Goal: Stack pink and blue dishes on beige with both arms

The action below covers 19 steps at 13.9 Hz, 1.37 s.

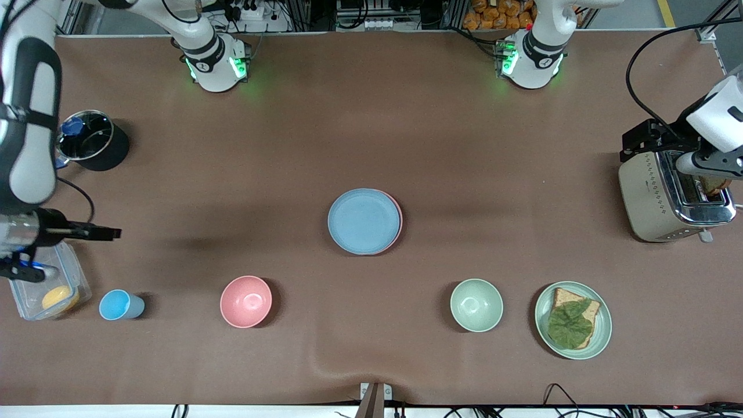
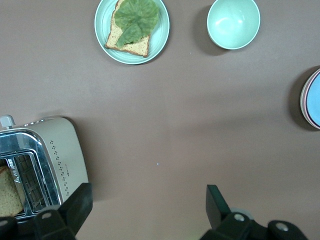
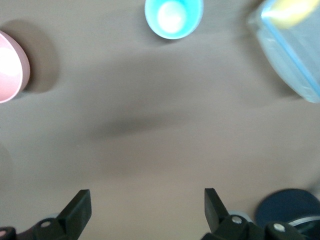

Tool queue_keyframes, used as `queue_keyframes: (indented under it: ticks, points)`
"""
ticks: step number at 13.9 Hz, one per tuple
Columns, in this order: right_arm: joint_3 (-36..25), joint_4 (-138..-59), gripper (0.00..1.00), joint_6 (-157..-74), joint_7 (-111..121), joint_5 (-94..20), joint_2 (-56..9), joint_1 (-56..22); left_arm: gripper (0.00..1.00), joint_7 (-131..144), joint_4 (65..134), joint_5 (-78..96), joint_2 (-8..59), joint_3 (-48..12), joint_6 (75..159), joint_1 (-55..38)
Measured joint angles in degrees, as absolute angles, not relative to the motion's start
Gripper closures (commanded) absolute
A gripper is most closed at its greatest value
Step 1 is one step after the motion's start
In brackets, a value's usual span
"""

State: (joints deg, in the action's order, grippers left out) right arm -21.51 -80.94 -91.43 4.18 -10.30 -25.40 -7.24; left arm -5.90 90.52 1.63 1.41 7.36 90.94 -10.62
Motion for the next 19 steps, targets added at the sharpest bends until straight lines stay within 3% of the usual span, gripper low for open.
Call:
queue_keyframes:
  ticks: [5,8,11,19]
  points:
    - [-8.62,-94.99,0.00,-91.74,-2.37,-4.64,-6.98,-0.17,0.00,-5.90,90.51,1.63,1.41,7.36,90.94,-10.64]
    - [-7.22,-97.59,0.00,-88.21,-3.92,-4.12,-0.08,0.62,0.00,-5.89,90.51,1.63,1.41,7.35,90.93,-10.65]
    - [-6.85,-97.16,0.00,-85.52,-3.47,-4.12,2.24,1.33,0.00,-5.87,90.54,1.63,1.41,7.36,90.93,-10.64]
    - [-2.08,-94.25,0.00,-85.59,-3.48,-4.11,0.66,1.01,0.00,-5.49,90.56,1.63,1.41,7.66,90.93,-10.47]
